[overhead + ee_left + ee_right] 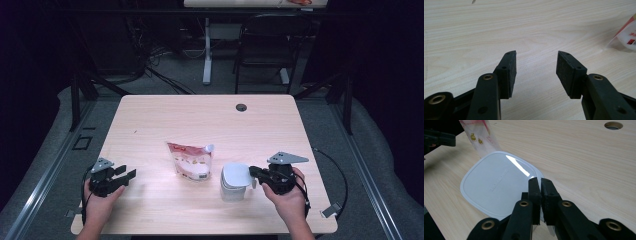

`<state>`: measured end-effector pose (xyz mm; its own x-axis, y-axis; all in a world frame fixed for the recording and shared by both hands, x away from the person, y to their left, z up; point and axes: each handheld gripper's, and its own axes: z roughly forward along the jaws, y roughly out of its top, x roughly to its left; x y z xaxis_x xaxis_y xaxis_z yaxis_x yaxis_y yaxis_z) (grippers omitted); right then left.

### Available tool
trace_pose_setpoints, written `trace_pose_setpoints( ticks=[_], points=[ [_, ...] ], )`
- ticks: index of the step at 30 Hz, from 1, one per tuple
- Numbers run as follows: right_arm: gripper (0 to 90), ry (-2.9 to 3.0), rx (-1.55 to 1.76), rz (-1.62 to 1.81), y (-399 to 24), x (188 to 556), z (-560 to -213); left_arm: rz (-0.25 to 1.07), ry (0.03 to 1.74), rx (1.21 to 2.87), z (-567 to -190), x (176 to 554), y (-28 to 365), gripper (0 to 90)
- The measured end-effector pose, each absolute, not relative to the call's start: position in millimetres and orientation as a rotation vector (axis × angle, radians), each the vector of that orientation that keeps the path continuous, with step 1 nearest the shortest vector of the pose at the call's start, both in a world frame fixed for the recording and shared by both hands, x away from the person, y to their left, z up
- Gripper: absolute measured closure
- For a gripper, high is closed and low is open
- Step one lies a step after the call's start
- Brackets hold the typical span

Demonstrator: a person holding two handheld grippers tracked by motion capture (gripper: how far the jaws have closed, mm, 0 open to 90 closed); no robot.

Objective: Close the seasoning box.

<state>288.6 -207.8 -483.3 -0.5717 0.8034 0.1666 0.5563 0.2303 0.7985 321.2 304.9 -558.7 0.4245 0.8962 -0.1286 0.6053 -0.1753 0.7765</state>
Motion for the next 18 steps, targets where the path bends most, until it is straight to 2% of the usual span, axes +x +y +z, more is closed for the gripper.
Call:
trace_pose_setpoints(
  ticks=[18],
  points=[
    [87.0,2.209,1.304,1.301,-212.0,289.2,-486.7,0.453,1.278,1.896,-558.0,321.2,305.1,50.8]
  ],
)
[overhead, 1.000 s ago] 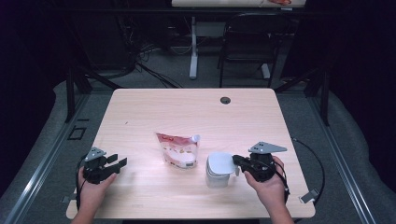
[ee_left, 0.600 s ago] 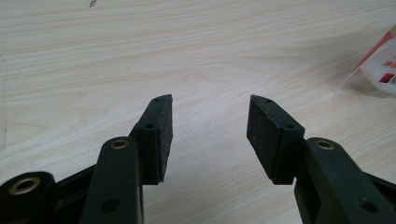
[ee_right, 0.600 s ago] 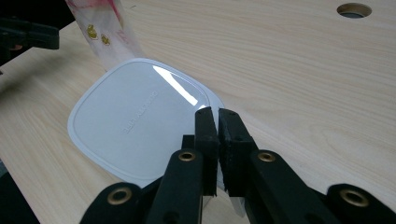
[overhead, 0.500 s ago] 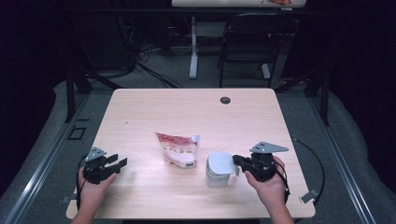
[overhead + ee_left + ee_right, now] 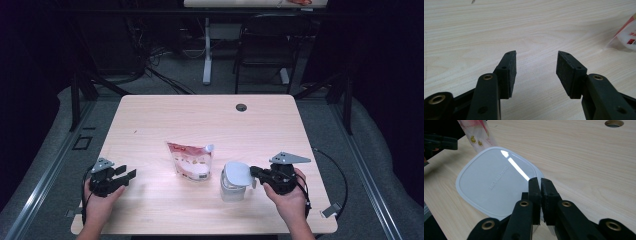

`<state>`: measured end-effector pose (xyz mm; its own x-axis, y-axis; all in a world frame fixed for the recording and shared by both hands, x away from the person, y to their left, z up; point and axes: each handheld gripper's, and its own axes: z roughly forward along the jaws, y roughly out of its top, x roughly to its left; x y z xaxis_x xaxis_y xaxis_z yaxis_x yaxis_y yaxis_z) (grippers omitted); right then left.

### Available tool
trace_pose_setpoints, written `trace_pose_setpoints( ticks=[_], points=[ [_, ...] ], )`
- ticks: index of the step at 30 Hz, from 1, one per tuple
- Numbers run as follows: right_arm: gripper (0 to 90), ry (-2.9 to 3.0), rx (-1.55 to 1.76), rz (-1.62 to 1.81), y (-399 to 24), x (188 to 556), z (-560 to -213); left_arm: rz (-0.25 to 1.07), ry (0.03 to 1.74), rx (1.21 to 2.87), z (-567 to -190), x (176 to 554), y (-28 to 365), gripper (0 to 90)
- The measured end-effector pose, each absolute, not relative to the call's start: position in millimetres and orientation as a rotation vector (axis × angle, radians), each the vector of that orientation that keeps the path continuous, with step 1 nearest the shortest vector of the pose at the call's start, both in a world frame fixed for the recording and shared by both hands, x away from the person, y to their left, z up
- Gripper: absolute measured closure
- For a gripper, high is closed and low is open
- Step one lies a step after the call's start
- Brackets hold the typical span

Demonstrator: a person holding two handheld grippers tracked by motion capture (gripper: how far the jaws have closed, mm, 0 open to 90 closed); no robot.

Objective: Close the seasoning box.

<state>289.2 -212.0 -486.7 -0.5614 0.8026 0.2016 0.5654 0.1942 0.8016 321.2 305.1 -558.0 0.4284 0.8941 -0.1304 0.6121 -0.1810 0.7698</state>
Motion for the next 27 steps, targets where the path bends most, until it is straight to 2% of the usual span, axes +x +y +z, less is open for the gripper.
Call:
trace_pose_setpoints(
  ticks=[14,27],
  points=[
    [86.4,2.206,1.357,1.277,-217.3,293.0,-497.4,0.453,1.275,1.899,-557.9,321.5,304.9,50.8],
    [82.4,2.203,1.427,1.342,-227.4,298.8,-512.6,0.456,1.274,1.891,-558.6,321.6,304.1,50.8]
  ],
)
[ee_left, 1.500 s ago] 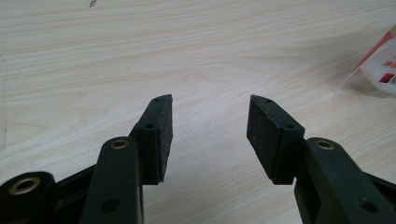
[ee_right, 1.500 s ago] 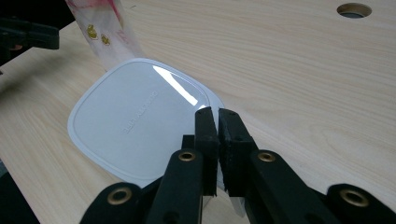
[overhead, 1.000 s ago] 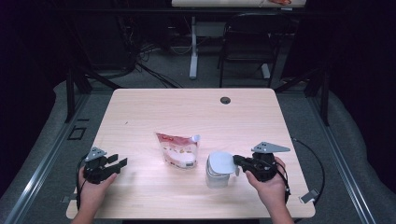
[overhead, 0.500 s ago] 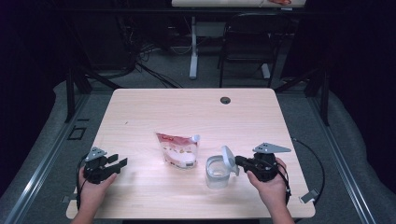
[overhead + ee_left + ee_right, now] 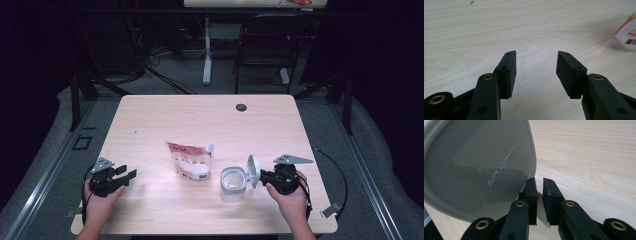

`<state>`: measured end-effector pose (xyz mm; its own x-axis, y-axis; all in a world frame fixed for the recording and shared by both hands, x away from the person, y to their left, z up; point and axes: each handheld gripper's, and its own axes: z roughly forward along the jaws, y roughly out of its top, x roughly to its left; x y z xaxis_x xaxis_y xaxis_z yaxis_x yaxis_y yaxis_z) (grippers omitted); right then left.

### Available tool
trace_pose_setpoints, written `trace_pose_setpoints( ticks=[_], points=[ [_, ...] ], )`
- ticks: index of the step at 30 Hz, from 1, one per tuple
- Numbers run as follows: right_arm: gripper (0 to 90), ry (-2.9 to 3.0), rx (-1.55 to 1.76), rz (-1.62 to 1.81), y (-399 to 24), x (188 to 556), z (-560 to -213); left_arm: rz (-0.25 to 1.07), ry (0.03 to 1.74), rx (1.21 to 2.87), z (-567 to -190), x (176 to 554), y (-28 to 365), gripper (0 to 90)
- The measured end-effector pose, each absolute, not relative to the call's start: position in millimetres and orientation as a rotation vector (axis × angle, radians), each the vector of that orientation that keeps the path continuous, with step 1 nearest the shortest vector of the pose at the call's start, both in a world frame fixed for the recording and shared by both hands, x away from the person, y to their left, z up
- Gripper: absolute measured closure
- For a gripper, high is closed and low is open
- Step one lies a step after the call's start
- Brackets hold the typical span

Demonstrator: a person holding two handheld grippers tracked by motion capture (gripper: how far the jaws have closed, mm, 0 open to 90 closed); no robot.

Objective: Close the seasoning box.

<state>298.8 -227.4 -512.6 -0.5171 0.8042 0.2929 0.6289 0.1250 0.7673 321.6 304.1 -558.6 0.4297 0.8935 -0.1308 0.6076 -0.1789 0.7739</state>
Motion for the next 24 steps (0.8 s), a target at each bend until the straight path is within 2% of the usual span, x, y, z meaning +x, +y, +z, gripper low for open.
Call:
trace_pose_setpoints(
  ticks=[12,19,24],
  points=[
    [81.8,2.15,1.412,1.317,-238.9,294.1,-511.9,0.459,1.277,1.894,-559.0,321.0,303.3,50.8],
    [82.7,2.165,1.385,1.273,-239.0,277.7,-516.1,0.463,1.288,1.884,-559.5,319.9,305.1,50.8],
    [80.0,2.214,1.322,1.185,-232.5,268.3,-519.3,0.459,1.283,1.893,-560.4,321.0,302.8,50.8]
  ],
)
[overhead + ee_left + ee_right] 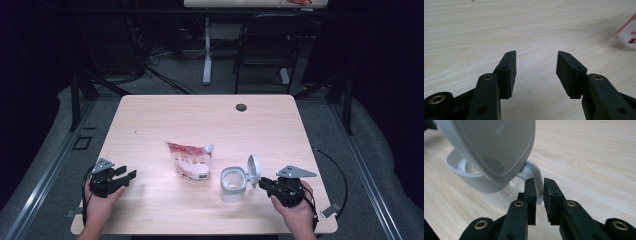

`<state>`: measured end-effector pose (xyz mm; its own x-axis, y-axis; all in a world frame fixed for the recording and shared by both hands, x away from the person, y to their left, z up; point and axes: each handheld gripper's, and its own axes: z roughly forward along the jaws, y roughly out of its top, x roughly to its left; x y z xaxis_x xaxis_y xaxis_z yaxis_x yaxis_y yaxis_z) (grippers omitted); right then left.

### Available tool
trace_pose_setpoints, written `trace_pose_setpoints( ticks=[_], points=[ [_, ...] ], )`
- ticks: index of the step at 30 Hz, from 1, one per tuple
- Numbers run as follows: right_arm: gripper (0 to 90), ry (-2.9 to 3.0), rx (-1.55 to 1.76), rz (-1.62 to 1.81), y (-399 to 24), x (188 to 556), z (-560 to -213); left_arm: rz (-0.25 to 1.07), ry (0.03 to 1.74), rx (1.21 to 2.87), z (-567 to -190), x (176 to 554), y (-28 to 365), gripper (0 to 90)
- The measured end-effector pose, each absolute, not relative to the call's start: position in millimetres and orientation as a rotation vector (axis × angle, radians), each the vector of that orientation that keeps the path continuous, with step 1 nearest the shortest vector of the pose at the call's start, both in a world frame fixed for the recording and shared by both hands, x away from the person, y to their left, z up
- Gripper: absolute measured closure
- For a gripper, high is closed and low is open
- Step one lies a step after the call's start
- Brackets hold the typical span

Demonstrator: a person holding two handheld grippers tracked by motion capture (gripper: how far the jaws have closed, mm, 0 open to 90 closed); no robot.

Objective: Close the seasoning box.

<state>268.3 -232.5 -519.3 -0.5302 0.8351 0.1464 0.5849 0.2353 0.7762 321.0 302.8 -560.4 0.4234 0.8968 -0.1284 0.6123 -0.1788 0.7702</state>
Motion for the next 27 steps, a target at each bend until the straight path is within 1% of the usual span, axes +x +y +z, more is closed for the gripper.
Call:
trace_pose_setpoints(
  ticks=[9,20,27],
  points=[
    [79.7,2.278,1.282,1.099,-217.8,272.0,-530.1,0.46,1.28,1.891,-561.1,322.0,301.3,50.8],
    [81.4,2.257,1.327,1.118,-219.7,277.7,-535.8,0.461,1.282,1.89,-561.1,322.0,301.5,50.8],
    [80.9,2.225,1.344,1.131,-223.4,285.9,-537.3,0.463,1.281,1.892,-561.2,322.3,301.3,50.8]
  ],
)
